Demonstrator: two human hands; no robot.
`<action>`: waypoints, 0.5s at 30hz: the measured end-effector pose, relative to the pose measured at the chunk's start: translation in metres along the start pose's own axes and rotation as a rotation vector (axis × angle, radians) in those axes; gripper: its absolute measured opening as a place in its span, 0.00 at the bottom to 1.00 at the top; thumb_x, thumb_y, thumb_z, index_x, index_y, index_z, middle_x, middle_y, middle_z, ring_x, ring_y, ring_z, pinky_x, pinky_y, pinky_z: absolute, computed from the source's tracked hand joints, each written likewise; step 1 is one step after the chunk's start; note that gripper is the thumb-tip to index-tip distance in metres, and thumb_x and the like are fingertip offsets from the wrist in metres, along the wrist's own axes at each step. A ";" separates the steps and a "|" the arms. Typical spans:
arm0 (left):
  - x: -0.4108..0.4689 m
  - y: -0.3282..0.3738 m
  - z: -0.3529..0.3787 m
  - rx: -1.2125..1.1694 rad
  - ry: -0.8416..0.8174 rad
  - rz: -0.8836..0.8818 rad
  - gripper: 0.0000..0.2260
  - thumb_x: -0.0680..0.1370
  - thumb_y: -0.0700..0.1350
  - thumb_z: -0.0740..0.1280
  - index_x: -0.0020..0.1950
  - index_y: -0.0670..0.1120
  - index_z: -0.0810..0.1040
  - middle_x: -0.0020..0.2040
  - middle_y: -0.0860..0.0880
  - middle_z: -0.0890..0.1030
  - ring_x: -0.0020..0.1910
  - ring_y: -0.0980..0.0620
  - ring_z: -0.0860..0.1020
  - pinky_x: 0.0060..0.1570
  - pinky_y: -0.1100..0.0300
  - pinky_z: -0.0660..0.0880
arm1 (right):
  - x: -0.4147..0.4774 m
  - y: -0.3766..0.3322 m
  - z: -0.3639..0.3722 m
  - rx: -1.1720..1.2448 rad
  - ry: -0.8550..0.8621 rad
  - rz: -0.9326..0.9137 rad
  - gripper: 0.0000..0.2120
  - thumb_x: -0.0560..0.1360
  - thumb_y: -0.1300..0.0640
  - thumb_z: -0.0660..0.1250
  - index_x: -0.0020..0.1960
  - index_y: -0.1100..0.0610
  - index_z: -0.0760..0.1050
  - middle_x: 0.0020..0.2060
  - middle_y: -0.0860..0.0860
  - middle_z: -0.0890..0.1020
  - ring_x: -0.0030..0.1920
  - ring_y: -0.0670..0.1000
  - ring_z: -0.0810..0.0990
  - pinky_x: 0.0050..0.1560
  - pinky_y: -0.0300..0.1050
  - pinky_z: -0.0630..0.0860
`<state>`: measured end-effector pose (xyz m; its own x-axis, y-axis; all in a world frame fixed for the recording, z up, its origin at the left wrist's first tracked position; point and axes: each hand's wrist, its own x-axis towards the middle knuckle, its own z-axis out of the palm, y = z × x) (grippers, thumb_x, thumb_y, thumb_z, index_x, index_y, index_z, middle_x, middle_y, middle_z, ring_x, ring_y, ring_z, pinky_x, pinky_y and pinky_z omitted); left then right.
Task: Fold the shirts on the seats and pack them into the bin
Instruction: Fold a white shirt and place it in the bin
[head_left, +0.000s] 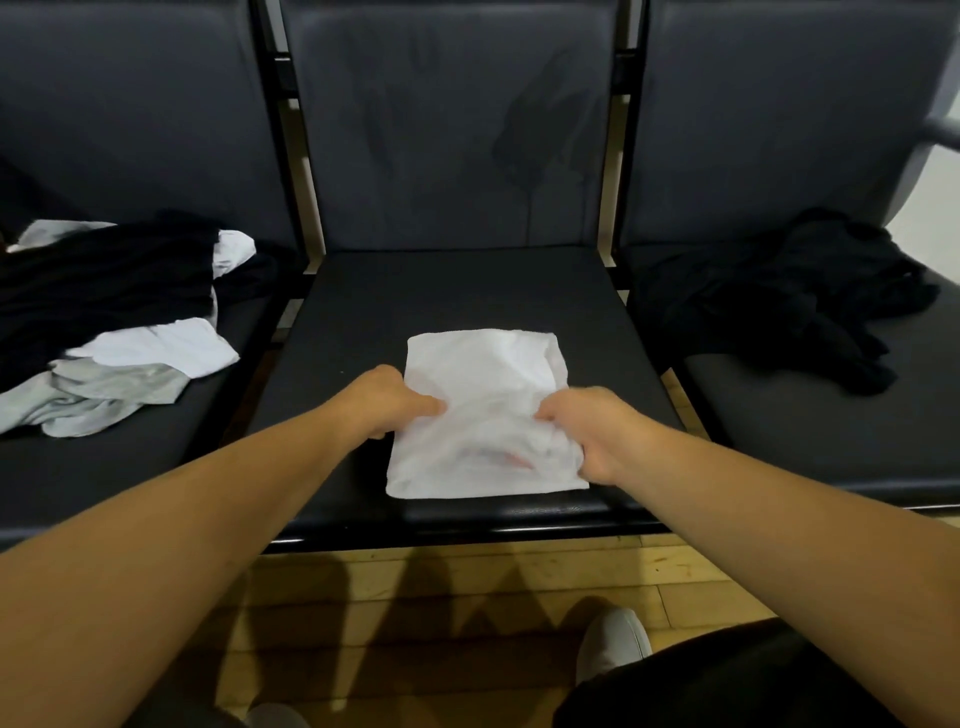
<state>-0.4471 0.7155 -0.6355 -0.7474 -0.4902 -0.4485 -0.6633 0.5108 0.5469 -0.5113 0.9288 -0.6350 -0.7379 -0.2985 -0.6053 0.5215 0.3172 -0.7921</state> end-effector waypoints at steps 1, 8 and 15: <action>0.000 -0.001 0.000 -0.026 -0.009 0.003 0.17 0.76 0.54 0.74 0.49 0.43 0.73 0.48 0.49 0.76 0.43 0.52 0.75 0.44 0.57 0.74 | -0.002 0.002 0.000 -0.178 0.040 -0.015 0.03 0.77 0.66 0.63 0.47 0.65 0.75 0.28 0.55 0.76 0.29 0.53 0.75 0.33 0.44 0.74; -0.001 -0.004 -0.002 -0.561 -0.129 -0.038 0.11 0.76 0.41 0.71 0.58 0.42 0.81 0.56 0.44 0.85 0.54 0.45 0.84 0.53 0.54 0.79 | -0.007 -0.010 -0.001 -0.438 -0.014 0.039 0.13 0.76 0.63 0.68 0.60 0.65 0.76 0.48 0.61 0.81 0.46 0.61 0.80 0.56 0.57 0.79; -0.020 0.010 -0.027 -0.497 -0.158 0.314 0.20 0.73 0.47 0.68 0.65 0.54 0.77 0.59 0.49 0.84 0.57 0.47 0.83 0.61 0.46 0.78 | -0.010 -0.037 -0.020 -0.870 0.095 -0.272 0.17 0.78 0.47 0.71 0.51 0.62 0.78 0.42 0.55 0.84 0.42 0.53 0.84 0.47 0.52 0.84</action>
<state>-0.4378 0.7113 -0.6020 -0.9263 -0.2397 -0.2906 -0.3408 0.2047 0.9176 -0.5311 0.9382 -0.5982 -0.8403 -0.3990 -0.3671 -0.1533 0.8243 -0.5450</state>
